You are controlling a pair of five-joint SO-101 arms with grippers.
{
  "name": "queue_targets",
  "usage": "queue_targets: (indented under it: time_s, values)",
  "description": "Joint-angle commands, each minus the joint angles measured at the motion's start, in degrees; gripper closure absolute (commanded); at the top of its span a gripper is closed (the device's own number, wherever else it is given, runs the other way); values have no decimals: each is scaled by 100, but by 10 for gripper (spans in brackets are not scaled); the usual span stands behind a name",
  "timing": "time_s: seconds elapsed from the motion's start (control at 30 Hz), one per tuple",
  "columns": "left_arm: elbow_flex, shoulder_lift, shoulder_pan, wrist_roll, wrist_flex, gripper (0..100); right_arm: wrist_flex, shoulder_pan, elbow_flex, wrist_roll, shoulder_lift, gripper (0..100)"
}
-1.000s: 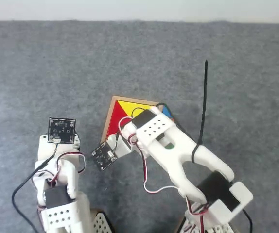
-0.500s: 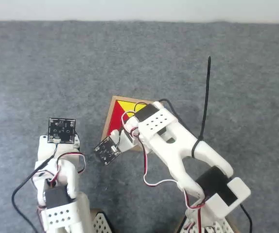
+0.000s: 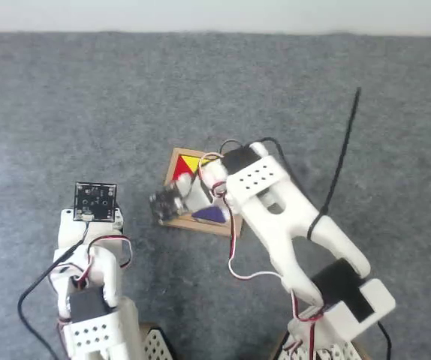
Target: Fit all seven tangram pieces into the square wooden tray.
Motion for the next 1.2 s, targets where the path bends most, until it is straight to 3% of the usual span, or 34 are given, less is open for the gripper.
queue_targets:
  time_s: [0.0,0.13,0.27,1.17]
  values:
    - [-180,-70,-18,-44,-97,945,66,-338,-316,-1925,-409,863]
    - [-180,-70,-18,-44,-97,945,-558,-567,-316,-4185,31,998]
    - [-180,-70,-26,-35,-97,945,-1314,-497,-343,-5143,646,968]
    - [-180,-70,-26,-44,-97,945,-1095,-541,-343,-4853,1473,990]
